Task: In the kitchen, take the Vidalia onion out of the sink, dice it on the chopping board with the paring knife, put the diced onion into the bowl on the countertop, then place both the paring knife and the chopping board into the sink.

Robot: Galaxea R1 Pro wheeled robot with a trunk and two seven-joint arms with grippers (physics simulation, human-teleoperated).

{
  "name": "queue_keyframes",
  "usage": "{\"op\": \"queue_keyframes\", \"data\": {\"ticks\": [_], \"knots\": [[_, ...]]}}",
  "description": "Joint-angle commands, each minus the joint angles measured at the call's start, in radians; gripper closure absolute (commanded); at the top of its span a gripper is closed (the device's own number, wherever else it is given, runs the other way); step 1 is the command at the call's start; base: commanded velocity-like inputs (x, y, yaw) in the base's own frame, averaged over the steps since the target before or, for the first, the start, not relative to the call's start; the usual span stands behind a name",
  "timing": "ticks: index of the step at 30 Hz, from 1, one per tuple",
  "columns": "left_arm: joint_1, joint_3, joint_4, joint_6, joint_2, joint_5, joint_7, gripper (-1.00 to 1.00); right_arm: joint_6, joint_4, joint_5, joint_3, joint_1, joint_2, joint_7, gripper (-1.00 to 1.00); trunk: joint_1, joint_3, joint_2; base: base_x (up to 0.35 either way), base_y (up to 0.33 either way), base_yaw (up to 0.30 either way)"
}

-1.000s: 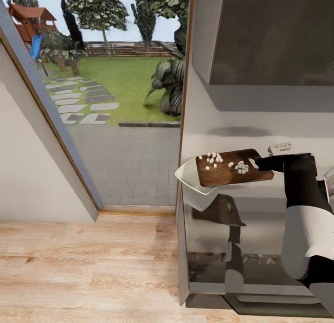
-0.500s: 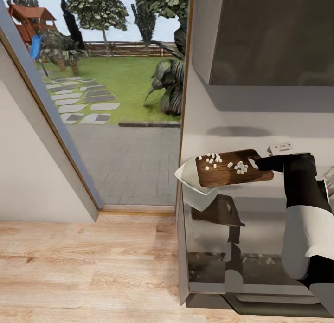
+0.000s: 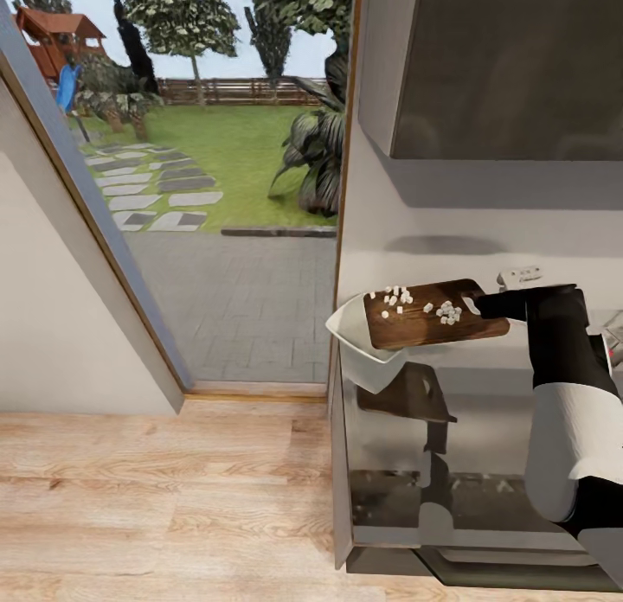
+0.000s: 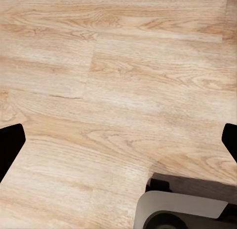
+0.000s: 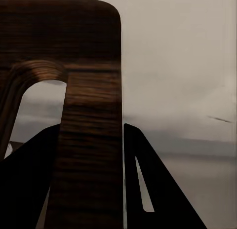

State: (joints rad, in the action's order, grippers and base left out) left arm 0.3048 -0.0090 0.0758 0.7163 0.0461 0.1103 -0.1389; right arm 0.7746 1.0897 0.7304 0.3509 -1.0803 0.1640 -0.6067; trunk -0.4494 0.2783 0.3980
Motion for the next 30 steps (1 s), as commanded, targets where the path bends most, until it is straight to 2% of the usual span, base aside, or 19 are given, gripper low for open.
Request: {"op": "queue_keyframes", "data": {"ticks": [1, 7, 19, 24, 30], "knots": [[0.002, -0.002, 0.004, 0.006, 0.000, 0.006, 0.002, -1.00, 0.001, 0.001, 0.012, -0.006, -0.001, 0.000, -0.010, 1.00, -0.001, 0.002, 0.002, 0.000, 0.000, 0.000], [0.002, -0.002, 0.004, 0.006, 0.000, 0.006, 0.002, -1.00, 0.015, 0.015, 0.012, -0.020, -0.001, 0.000, 0.024, 1.00, -0.001, 0.002, 0.002, 0.000, 0.000, 0.000], [0.002, -0.002, 0.004, 0.006, 0.000, 0.006, 0.002, -1.00, 0.021, 0.072, 0.012, -0.026, -0.001, -0.001, 0.026, 1.00, -0.001, 0.002, 0.002, 0.000, 0.000, 0.000], [0.002, -0.002, 0.004, 0.006, 0.000, 0.006, 0.002, -1.00, 0.040, 0.075, 0.012, -0.080, -0.001, -0.001, 0.026, 1.00, -0.001, -0.001, 0.002, 0.000, 0.000, 0.000], [0.002, -0.002, 0.004, 0.006, 0.000, 0.006, 0.002, -1.00, 0.067, 0.074, 0.012, -0.089, -0.001, -0.003, 0.027, 1.00, -0.001, -0.010, 0.002, 0.000, 0.000, 0.000]]}}
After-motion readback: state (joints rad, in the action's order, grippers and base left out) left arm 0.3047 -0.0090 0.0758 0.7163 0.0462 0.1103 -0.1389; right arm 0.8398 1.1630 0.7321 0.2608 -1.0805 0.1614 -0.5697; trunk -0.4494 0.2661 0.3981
